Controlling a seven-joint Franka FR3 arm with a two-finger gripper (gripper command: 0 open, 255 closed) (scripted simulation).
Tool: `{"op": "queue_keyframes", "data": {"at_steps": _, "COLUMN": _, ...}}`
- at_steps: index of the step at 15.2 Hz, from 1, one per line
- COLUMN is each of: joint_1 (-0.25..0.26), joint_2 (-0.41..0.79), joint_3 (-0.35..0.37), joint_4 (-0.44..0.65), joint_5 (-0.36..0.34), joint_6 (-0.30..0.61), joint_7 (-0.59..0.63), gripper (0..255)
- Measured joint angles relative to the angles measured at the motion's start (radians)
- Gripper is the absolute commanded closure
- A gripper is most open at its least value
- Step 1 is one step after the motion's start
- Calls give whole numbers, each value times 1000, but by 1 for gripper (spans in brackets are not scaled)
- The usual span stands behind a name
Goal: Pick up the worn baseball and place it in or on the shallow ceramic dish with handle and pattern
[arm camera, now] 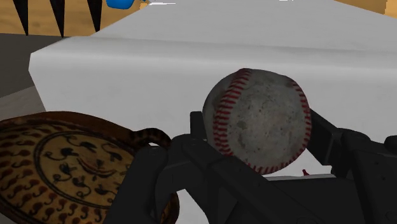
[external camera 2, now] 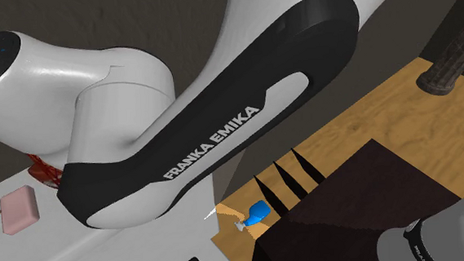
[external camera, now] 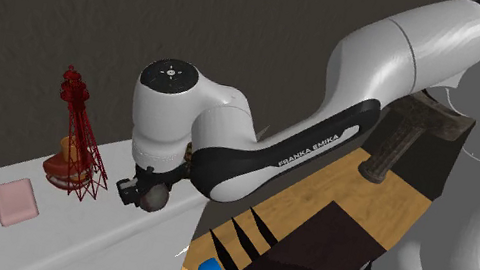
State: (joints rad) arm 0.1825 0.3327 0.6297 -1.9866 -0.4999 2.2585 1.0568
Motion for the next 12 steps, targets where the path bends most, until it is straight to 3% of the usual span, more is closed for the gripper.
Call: {"op": "queue_keyframes", "data": {"at_steps": 12, "joint_1": -25, "joint_2": -77, "joint_3": 33, "joint_4": 46, "joint_5": 83, "joint_6": -96, "joint_7": -70, "gripper": 255}}
